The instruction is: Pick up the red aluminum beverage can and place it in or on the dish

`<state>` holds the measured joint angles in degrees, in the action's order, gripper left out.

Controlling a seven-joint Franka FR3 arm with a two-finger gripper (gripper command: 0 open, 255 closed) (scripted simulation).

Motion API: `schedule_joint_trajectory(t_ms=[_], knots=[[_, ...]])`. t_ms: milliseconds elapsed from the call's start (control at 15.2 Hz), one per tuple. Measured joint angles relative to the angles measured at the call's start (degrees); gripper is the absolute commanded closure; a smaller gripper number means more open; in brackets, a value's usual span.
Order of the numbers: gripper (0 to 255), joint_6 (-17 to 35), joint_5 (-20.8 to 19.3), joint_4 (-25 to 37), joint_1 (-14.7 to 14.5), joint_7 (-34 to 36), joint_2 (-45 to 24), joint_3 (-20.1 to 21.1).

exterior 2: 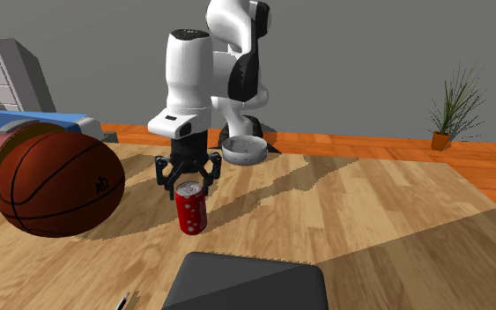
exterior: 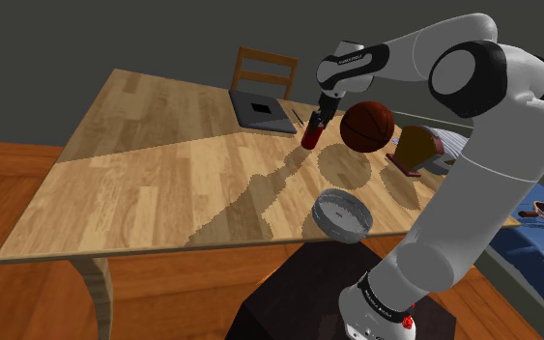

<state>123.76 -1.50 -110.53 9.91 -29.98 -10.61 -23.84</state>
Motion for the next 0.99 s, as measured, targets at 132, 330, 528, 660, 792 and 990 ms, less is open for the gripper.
schedule_joint_trajectory(t_ms=[132, 330, 528, 660, 792, 990], knots=[[255, 0.0, 0.0, 0.0, 0.0, 0.0, 0.1, 0.0], [255, -0.1, 0.0, 0.1, 0.0, 0.0, 0.1, 0.0], [255, -0.1, 0.0, 0.1, 0.0, 0.0, 0.1, 0.0], [255, -0.4, -0.1, 0.2, 0.0, 0.0, 0.2, 0.0], [255, -1.4, -0.3, 0.7, -0.1, 0.1, 0.7, -0.1], [255, -3.5, -0.6, 2.1, -0.2, 0.2, 1.5, -0.1]])
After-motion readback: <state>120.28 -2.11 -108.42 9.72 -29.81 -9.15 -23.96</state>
